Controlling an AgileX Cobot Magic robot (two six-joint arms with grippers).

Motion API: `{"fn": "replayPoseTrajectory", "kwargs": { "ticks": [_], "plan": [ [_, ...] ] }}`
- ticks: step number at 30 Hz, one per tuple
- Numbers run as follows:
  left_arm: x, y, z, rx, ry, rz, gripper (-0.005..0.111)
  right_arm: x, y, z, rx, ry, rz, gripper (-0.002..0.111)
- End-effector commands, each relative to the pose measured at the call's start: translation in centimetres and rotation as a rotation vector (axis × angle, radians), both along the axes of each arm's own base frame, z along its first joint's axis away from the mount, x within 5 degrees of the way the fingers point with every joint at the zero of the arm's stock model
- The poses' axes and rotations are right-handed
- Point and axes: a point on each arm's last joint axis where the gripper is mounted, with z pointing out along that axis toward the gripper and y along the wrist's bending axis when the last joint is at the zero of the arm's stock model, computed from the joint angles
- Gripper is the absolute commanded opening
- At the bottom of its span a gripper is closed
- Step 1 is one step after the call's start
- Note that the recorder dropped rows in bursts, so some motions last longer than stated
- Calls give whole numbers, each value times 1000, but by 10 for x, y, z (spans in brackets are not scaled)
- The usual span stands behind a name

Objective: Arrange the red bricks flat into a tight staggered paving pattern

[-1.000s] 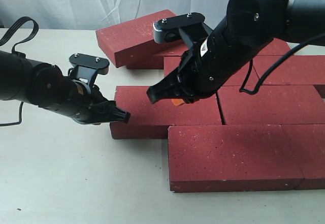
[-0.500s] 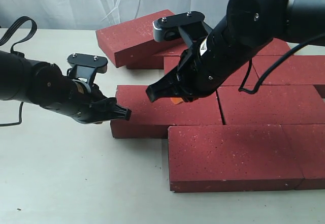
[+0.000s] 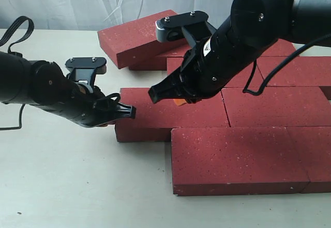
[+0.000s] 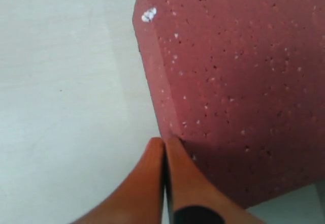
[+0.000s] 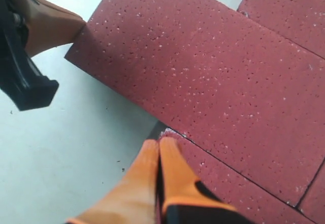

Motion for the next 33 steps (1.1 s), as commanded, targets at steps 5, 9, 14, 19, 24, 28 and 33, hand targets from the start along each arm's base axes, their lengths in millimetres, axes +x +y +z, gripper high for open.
{"fn": "replayPoseTrajectory", "kwargs": {
  "ticks": [5, 9, 14, 19, 24, 28, 33],
  "plan": [
    [1, -2, -7, -1, 41, 11, 0, 4, 3, -7, -6, 7, -2, -1],
    [11, 7, 7, 35, 25, -25, 0, 4, 3, -7, -6, 7, -2, -1],
    [27, 30, 34, 16, -22, 37, 0, 5, 3, -7, -6, -3, -1, -1],
    [34, 35, 69, 21, -156, 16, 0, 16, -6, -5, -3, -58, -30, -1],
    [43, 46, 74, -3, -179, 78, 0, 44, -36, -2, 23, -87, -155, -1],
    [51, 60, 78, -36, -214, 159, 0, 67, -53, 5, 38, -104, -230, -1],
    [60, 74, 77, -48, -246, 225, 0, 103, -61, 11, 67, -133, -296, -1]
  ]
}}
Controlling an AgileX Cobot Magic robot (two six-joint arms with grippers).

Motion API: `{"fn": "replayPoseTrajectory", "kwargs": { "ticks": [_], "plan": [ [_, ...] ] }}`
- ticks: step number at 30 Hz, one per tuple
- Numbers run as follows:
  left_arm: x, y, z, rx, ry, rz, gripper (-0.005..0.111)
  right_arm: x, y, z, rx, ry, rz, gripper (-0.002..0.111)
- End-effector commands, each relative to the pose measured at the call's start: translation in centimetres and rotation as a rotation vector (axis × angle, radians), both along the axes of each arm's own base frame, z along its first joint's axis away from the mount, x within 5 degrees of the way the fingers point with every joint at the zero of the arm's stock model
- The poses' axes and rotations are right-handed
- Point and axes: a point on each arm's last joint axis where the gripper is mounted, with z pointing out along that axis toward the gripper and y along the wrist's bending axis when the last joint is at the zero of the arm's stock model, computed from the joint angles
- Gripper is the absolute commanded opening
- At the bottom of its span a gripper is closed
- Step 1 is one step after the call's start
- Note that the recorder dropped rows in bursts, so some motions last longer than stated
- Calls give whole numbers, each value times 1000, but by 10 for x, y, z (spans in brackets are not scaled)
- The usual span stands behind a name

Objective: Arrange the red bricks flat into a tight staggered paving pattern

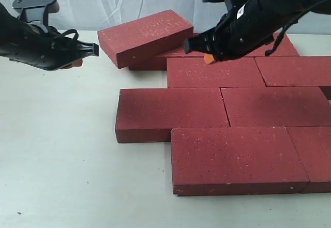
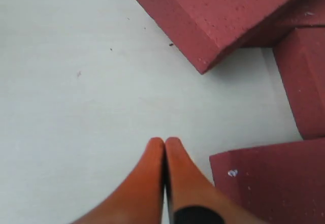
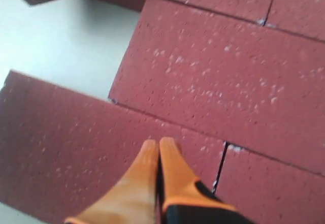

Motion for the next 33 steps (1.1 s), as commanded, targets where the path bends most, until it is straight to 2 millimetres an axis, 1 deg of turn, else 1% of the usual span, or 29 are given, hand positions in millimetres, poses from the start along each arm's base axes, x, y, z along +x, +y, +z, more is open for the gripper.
{"fn": "replayPoseTrajectory", "kwargs": {
  "ticks": [1, 6, 11, 14, 18, 21, 25, 29, 33],
  "plan": [
    [8, 9, 1, -36, -38, 68, 0, 33, -5, 4, 23, -33, -51, -1],
    [17, 9, 1, -58, -61, 94, 0, 68, -6, 1, 26, -42, -78, -1],
    [31, 6, 7, -65, -71, 88, 0, 101, -7, -4, 37, -44, -101, -1],
    [40, 2, 6, -66, -48, 78, 0, 120, -8, -9, 43, -60, -114, -1],
    [53, -1, -4, -64, -32, 79, 0, 146, -13, -16, 47, -67, -135, -1],
    [65, -3, -15, -61, -13, 83, 0, 164, -16, -23, 47, -74, -146, -1],
    [81, -1, -31, -110, 27, 138, 0, 186, -21, -30, 55, -100, -160, -1],
    [96, 4, -41, -134, 46, 173, 0, 201, -24, -40, 66, -111, -171, -1],
    [108, 1, -50, -160, 62, 190, 0, 215, -25, -56, 98, -126, -186, -1]
  ]
}}
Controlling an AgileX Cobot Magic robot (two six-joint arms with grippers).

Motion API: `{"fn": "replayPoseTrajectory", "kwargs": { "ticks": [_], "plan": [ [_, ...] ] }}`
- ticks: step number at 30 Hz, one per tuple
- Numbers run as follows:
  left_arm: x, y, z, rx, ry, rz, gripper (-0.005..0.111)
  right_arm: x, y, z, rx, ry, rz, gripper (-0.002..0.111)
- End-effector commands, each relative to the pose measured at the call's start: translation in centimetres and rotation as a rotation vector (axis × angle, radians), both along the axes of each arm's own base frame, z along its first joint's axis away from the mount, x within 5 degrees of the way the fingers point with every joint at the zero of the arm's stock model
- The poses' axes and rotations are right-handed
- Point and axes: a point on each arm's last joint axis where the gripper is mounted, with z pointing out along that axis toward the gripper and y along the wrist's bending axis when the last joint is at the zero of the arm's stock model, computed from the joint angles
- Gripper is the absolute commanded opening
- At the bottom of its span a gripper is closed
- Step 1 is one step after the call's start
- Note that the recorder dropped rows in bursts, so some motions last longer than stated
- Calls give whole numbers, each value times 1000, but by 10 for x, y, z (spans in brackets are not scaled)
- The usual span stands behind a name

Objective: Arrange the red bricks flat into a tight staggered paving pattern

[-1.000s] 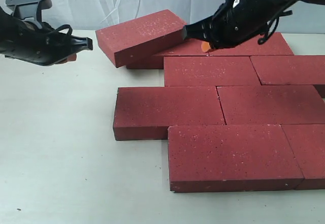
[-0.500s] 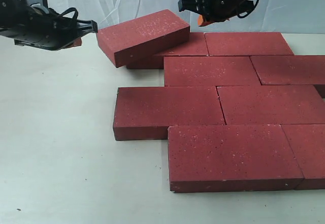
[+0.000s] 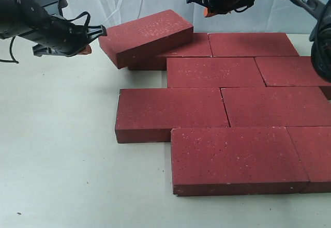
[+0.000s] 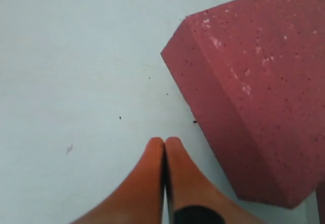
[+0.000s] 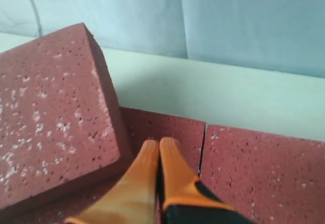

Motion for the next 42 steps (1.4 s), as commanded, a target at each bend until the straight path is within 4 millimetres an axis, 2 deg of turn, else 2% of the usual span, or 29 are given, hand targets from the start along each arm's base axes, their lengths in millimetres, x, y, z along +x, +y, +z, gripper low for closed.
{"fn": "replayPoseTrajectory", "kwargs": {
  "ticks": [1, 10, 15, 19, 25, 30, 32, 35, 42],
  "plan": [
    [14, -1, -7, -37, 9, 29, 0, 15, -6, -15, 52, -25, -29, -1],
    [29, -5, -14, -73, 5, 53, 0, 28, -2, -54, 111, -71, -8, -1],
    [34, -6, -15, -84, -10, 66, 0, 27, 4, -60, 140, -74, 56, -1],
    [39, -7, -23, -86, 2, 68, 0, 24, 7, -62, 153, -33, 79, -1],
    [44, -8, -26, -87, -5, 71, 0, 11, 14, -62, 134, 40, 264, -1],
    [48, -8, -19, -63, -28, 43, 0, 3, 17, -53, 136, 85, 346, -1],
    [49, -9, -16, -42, -21, 14, 0, -2, 17, -44, 129, 97, 383, -1],
    [47, -11, -11, -41, 8, -16, 0, -9, 19, -25, 132, 110, 420, -1],
    [35, -6, 14, 25, 45, -97, 0, -35, 36, 25, 110, 118, 533, -1]
  ]
}}
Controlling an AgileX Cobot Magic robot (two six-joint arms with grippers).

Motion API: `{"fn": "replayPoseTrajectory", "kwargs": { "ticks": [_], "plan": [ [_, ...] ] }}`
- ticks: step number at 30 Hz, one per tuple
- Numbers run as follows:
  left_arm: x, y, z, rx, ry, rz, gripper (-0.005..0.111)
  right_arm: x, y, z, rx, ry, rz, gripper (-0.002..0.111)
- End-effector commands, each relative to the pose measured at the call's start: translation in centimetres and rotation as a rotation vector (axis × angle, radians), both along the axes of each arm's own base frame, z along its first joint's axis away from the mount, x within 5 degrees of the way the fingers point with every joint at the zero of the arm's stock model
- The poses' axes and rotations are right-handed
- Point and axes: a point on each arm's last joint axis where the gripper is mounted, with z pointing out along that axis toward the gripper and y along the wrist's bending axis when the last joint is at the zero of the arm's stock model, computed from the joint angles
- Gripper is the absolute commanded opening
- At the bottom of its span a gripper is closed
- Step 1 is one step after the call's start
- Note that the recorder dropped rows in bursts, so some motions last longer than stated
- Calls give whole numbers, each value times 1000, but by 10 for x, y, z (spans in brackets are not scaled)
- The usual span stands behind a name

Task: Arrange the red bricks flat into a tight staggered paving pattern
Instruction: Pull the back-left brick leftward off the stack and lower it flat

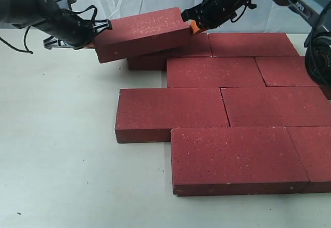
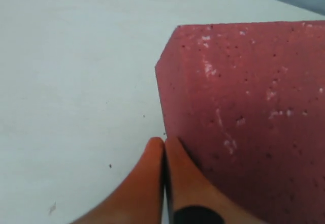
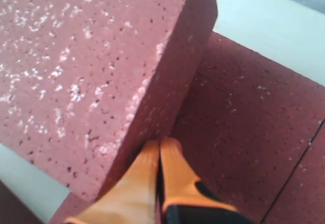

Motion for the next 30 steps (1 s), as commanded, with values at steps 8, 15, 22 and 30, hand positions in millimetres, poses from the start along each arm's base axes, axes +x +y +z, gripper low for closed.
{"fn": "replayPoseTrajectory", "kwargs": {
  "ticks": [8, 15, 22, 30],
  "plan": [
    [-27, 52, 67, 51, 94, -24, 0, -50, 58, 75, 13, -23, 146, -1],
    [-47, 96, 79, 124, 107, 41, 0, -83, 115, 71, 12, 28, 233, -1],
    [-55, 128, 51, 184, 168, 90, 0, -101, 167, 51, 43, 5, 222, -1],
    [-46, 137, -15, 228, 189, 112, 0, -94, 198, -29, 50, 59, 144, -1]
  ]
}}
